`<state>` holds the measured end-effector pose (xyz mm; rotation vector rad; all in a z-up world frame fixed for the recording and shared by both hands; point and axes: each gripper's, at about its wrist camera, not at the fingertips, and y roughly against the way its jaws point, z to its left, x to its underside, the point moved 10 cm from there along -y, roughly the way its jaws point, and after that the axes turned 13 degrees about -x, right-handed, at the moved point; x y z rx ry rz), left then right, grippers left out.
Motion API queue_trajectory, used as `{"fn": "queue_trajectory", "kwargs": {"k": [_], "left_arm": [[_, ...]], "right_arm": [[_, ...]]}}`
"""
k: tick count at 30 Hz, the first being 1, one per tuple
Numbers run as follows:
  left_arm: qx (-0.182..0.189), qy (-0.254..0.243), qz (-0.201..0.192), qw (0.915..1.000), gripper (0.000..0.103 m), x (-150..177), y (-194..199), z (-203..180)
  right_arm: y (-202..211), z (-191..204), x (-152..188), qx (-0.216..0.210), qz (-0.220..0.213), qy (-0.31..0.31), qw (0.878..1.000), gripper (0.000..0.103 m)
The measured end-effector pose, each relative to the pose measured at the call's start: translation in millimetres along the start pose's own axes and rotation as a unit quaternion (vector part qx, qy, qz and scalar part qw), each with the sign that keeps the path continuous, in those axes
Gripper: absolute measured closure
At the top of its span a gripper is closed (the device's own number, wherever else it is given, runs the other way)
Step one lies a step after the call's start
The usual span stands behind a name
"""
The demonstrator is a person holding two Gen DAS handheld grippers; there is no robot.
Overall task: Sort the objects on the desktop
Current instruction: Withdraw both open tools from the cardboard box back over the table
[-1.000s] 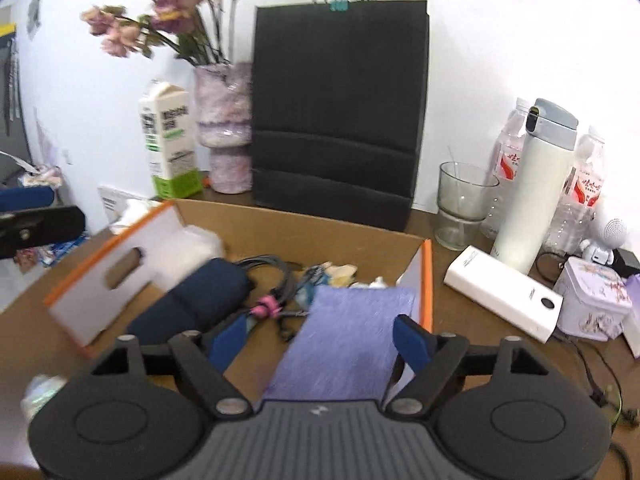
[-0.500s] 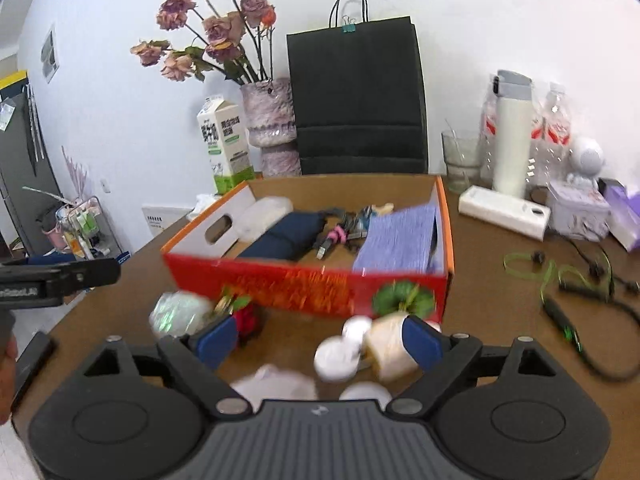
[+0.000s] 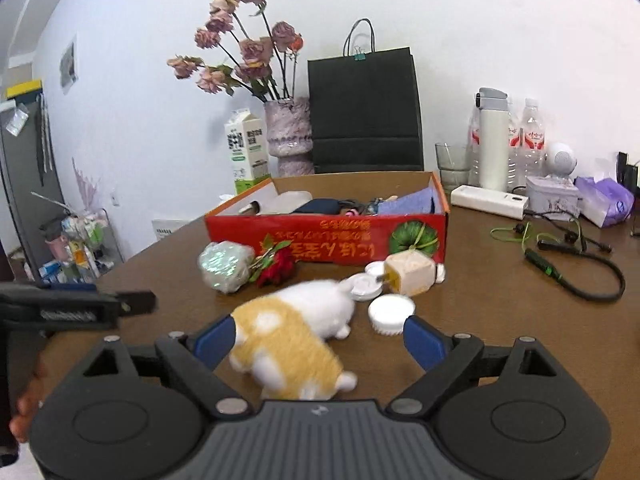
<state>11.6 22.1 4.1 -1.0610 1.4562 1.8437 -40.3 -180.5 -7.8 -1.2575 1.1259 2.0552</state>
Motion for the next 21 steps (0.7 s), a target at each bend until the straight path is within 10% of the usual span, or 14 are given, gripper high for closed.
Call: {"fn": "queue_trajectory", "kwargs": {"k": [10,21], "left_arm": [[0.017,0.078,-0.017,0.9967,0.000,11.7,-8.8,22.9],[0.035,0.034,-0.006,0.9988,0.000,19.2,-32.4,20.9]], "right_arm": [[9.8,14.4,14.3,0.015,-0.028,0.016,0.999,0.013],[-37.0,18.1,24.4,0.043,0.047,0.024,0.998,0.014]]}}
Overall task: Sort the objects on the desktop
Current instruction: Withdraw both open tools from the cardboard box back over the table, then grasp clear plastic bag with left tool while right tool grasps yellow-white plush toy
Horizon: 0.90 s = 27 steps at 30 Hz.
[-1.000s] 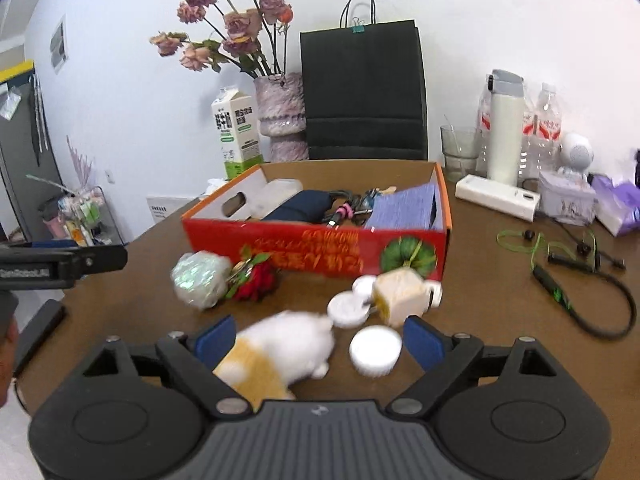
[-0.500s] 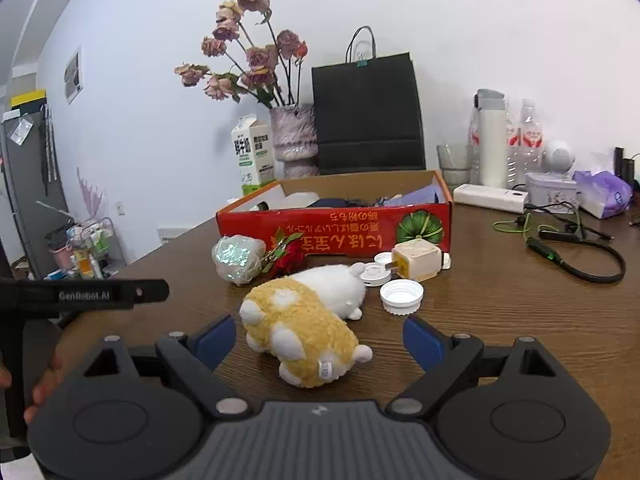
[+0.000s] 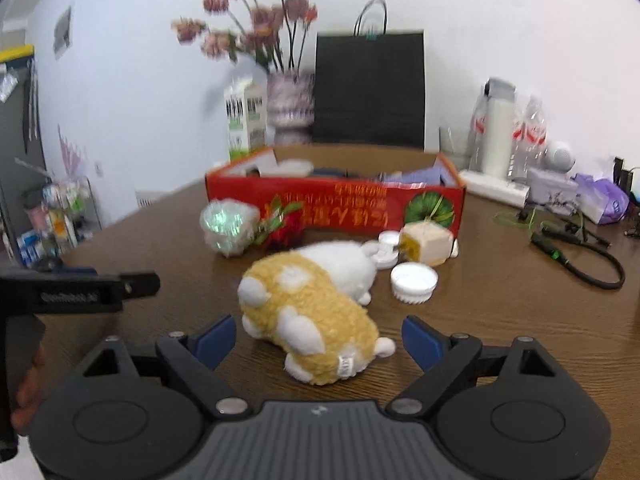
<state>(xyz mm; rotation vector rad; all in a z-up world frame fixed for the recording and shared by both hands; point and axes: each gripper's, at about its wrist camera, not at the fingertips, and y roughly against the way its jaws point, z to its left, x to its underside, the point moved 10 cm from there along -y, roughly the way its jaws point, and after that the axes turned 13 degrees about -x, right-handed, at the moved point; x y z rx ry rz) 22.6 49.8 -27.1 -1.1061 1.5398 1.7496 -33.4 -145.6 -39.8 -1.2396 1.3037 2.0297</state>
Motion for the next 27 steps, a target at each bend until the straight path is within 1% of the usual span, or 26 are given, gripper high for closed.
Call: {"fn": "queue_trajectory", "kwargs": {"k": [3,4,6,7,8,11,12,13,15,16,17,19,20,21,22,23,24,25,27], "left_arm": [[0.010,-0.016,0.006,0.9998,0.000,-6.9,-9.0,-6.6],[0.013,-0.031,0.011,0.9994,0.000,-9.9,-12.9,-11.5],[0.020,-0.053,0.009,0.9984,0.000,-18.5,-18.0,-19.4],[0.022,-0.056,0.000,0.9982,0.000,-24.8,-19.0,-21.9],[0.027,-0.059,-0.009,0.9979,0.000,-30.5,-20.3,-24.2],[0.049,-0.080,-0.015,0.9954,0.003,-45.0,-31.5,-37.3],[0.057,-0.094,-0.015,0.9938,0.008,-49.9,-36.8,-43.6],[0.060,-0.103,-0.017,0.9927,0.012,-55.0,-42.1,-48.9],[0.068,-0.120,-0.018,0.9903,0.014,-62.5,-53.9,-60.7],[0.066,-0.128,-0.012,0.9895,0.020,-64.4,-61.7,-66.3],[0.056,-0.127,-0.007,0.9902,0.024,-66.8,-71.0,-70.2],[0.055,-0.125,0.009,0.9906,0.028,-67.1,-83.5,-73.1],[0.057,-0.116,0.017,0.9916,0.029,-66.1,-86.4,-71.4],[0.061,-0.105,0.024,0.9923,0.035,-63.6,-86.3,-67.9],[0.066,-0.095,0.029,0.9929,0.055,-61.5,-83.3,-63.3],[0.074,-0.082,0.030,0.9935,0.067,-58.8,-78.4,-57.7],[0.077,-0.074,0.034,0.9937,0.076,-56.1,-75.3,-53.2],[0.076,-0.068,0.038,0.9941,0.080,-52.5,-72.2,-48.0],[0.062,-0.056,0.039,0.9957,0.083,-49.7,-63.2,-38.1]], "right_arm": [[-17.7,-1.4,-3.8,-0.008,0.015,-0.011,1.000,0.015],[-24.5,-2.9,-5.1,-0.008,0.020,-0.015,1.000,0.019],[-36.5,-6.1,-7.3,-0.010,0.031,-0.022,0.999,0.032],[-39.1,-6.8,-8.7,-0.012,0.031,-0.025,0.999,0.046],[-40.2,-7.4,-10.5,-0.013,0.030,-0.023,0.999,0.055],[-39.5,-9.9,-13.1,-0.003,0.041,-0.010,0.999,0.058],[-37.3,-10.3,-14.4,0.002,0.044,-0.004,0.999,0.059],[-31.9,-11.0,-17.2,0.007,0.037,0.000,0.999,0.059],[-19.8,-13.5,-25.4,0.009,0.015,-0.001,1.000,0.059],[-13.6,-15.3,-29.6,0.009,0.004,0.001,1.000,0.059],[-9.3,-17.9,-33.2,0.012,-0.003,0.000,1.000,0.059],[-2.9,-26.0,-38.1,0.027,-0.011,-0.006,1.000,0.058],[-0.6,-30.1,-39.3,0.031,-0.013,-0.010,0.999,0.058],[1.4,-33.4,-39.8,0.032,-0.016,-0.013,0.999,0.058],[2.9,-36.1,-39.9,0.031,-0.018,-0.015,0.999,0.058],[3.8,-38.1,-38.9,0.031,-0.018,-0.016,0.999,0.058],[3.6,-39.3,-37.6,0.032,-0.016,-0.016,0.999,0.058],[2.1,-39.8,-35.1,0.031,-0.012,-0.015,0.999,0.058],[-1.9,-39.6,-31.7,0.029,-0.005,-0.015,0.999,0.058]]}}
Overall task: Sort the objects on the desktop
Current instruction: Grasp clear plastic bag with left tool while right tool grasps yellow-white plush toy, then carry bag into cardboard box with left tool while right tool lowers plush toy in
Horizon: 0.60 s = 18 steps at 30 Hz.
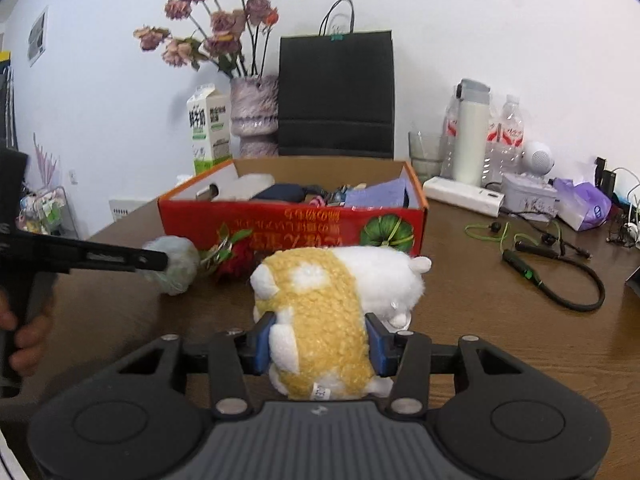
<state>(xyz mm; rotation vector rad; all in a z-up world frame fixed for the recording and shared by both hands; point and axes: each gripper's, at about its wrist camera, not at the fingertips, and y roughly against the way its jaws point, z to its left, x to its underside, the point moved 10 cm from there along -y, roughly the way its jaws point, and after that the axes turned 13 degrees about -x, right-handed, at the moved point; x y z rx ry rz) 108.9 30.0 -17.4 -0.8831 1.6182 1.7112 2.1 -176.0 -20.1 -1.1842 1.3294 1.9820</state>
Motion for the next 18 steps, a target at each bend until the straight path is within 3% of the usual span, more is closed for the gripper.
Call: {"fn": "queue_trajectory", "kwargs": {"k": [10,18], "left_arm": [[0.025,0.038,-0.057,0.9973,0.085,-8.8,89.7,15.9],[0.016,0.019,-0.081,0.9964,0.085,-69.3,81.4,22.5]], "right_arm": [[37.7,34.7,-25.2,-0.008,-0.064,0.051,0.997,0.058],[51.7,23.5,-87.3,-0.009,-0.094,0.099,0.991,0.058]]}}
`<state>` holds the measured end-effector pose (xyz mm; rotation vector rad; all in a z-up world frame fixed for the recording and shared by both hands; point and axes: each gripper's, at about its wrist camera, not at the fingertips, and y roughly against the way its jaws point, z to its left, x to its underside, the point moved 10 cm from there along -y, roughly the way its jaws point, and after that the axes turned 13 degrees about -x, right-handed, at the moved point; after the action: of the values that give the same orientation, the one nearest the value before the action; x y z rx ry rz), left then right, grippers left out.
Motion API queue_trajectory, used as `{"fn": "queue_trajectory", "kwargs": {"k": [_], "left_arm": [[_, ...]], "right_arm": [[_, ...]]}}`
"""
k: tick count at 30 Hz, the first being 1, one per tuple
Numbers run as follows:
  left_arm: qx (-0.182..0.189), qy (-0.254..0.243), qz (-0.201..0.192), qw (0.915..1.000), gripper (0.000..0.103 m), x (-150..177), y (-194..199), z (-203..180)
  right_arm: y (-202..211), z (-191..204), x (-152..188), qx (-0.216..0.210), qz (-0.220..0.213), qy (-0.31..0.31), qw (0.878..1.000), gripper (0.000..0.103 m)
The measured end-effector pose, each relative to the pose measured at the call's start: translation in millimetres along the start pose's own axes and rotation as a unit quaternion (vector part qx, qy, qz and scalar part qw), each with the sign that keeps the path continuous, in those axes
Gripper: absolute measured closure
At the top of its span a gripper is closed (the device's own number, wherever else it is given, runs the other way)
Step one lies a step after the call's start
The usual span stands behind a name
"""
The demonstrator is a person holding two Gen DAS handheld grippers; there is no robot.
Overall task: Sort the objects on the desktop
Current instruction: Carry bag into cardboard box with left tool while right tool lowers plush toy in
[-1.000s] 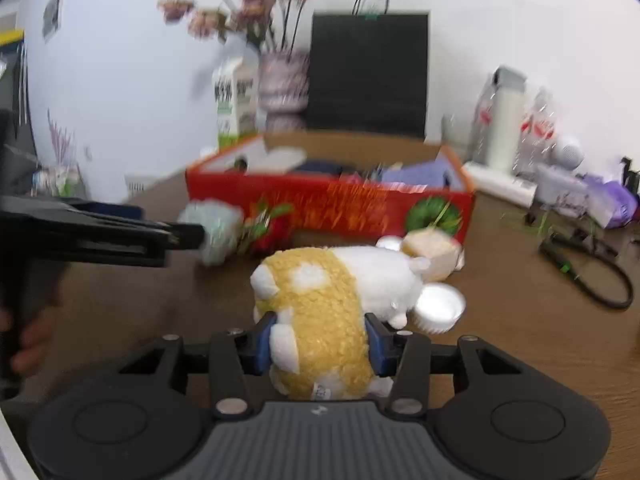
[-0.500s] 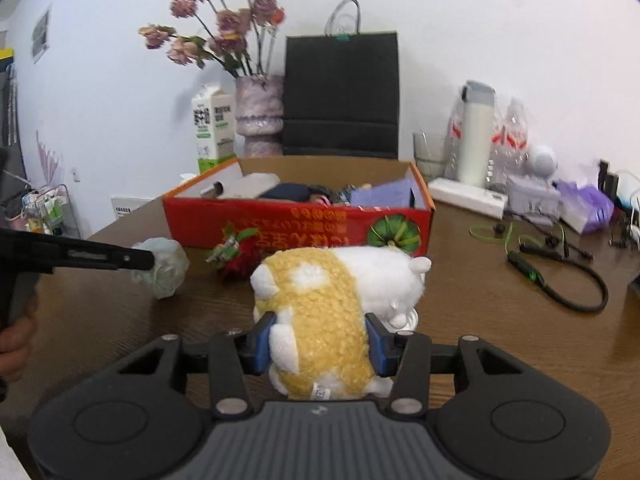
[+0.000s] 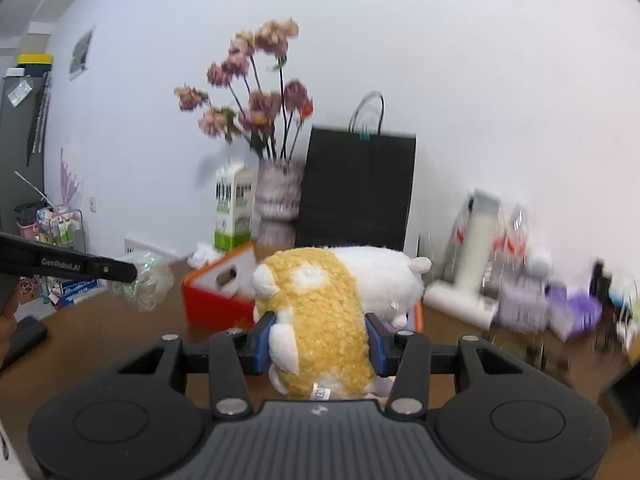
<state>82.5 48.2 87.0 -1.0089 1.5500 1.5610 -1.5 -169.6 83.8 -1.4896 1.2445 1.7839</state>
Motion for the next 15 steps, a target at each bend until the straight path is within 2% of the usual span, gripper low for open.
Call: {"fn": "queue_trajectory", "kwargs": {"k": [2,4,8,11,14,15], "left_arm": [[0.015,0.004,-0.001,0.9999,0.085,-21.9,-13.3,0.8],[0.026,0.012,0.001,0.9996,0.084,-43.8,-33.8,2.8],[0.021,0.031,0.031,0.9988,0.084,-68.1,-87.4,4.5],[0.011,0.023,0.063,0.9977,0.084,-70.9,-135.3,-2.5],[-0.006,0.017,0.120,0.9927,0.084,-52.0,-189.5,-3.7],[-0.008,0.017,0.141,0.9898,0.084,-42.6,-205.7,-2.7]], "right_arm": [[-13.6,-15.2,-21.1,-0.012,0.002,0.009,1.000,0.058],[-35.2,-32.6,-36.9,-0.020,0.023,0.004,1.000,0.058],[-98.6,-70.6,-59.2,-0.003,0.074,-0.016,0.997,0.058],[-158.9,-92.5,-56.0,-0.004,0.121,-0.057,0.991,0.061],[-218.0,-108.2,-38.3,-0.012,0.169,-0.090,0.982,0.071],[-233.6,-105.2,-33.3,-0.015,0.179,-0.096,0.979,0.070]]}}
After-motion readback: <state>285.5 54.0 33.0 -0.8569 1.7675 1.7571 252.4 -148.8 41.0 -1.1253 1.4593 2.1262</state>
